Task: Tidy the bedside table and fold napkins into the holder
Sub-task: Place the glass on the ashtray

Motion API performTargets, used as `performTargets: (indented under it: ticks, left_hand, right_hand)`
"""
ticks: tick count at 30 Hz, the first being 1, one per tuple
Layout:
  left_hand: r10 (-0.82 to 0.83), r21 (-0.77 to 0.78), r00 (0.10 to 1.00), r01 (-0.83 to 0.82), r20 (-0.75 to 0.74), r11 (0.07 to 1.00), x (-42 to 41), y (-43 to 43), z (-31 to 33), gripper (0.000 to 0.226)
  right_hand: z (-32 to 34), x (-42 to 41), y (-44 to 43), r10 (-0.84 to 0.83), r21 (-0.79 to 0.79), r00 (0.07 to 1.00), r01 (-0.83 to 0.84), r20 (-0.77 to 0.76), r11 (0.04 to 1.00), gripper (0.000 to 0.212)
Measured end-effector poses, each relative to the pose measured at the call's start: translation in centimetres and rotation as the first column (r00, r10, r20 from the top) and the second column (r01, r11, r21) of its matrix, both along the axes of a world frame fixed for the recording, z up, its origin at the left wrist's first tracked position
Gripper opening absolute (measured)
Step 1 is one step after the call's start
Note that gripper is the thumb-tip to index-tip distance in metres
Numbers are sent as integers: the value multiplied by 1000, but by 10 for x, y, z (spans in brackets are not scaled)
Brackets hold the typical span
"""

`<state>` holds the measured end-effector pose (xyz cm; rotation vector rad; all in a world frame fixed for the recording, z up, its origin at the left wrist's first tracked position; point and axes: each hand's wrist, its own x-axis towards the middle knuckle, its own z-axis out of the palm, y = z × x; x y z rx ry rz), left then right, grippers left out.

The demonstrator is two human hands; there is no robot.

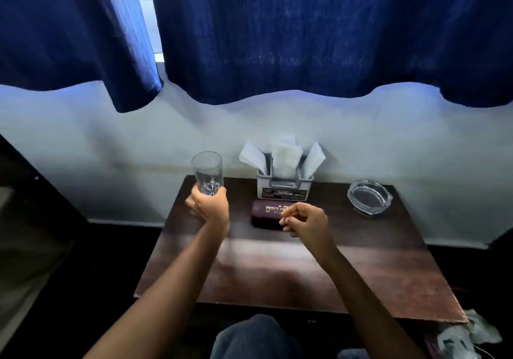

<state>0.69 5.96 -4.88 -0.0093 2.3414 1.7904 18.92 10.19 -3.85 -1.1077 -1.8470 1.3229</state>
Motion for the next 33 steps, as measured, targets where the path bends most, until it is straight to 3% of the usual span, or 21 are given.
performTargets:
  ticks: [3, 6, 13, 19, 23, 26, 28, 31, 33]
  left_hand:
    - [-102, -114, 988, 89, -113, 989, -28, 9, 2, 87]
    - [-183, -117, 980, 173, -81, 978, -46, 19, -3, 98]
    - [-241, 67, 970, 243, -38, 968, -57, 27, -7, 80]
    - [-320, 48, 889, 354, -329, 934, -14, 11, 26, 79]
    - [-506, -44, 757, 539, -413, 841, 23, 13, 54, 81]
    - [-628, -29, 705, 658, -329, 753, 53, 12, 63, 79]
    - [-738, -29, 617, 761, -275, 648, 70, 12, 63, 77]
    - [-857, 17, 469, 879, -212, 477, 93, 14, 58, 67]
    - [-877, 15, 444, 893, -182, 449, 106, 16, 53, 75]
  right_hand:
    - [0, 3, 3, -9, -28, 999, 7, -40, 1000, 33]
    - [-2, 8, 4, -8, -52, 998, 5, -59, 999, 33]
    - [-9, 21, 5, -30, -106, 998, 24, -57, 994, 33]
    - [4, 23, 8, -41, -11, 999, 41, -22, 999, 27]
    - [23, 19, 10, 10, 67, 999, -8, -30, 998, 57]
    - [30, 21, 13, 30, 90, 998, -25, -55, 996, 80]
    - [32, 27, 14, 55, 67, 996, -50, -76, 997, 91]
    - [28, 38, 17, 92, 36, 985, -88, -146, 996, 86]
    - [23, 48, 19, 48, 41, 986, -42, -158, 998, 87]
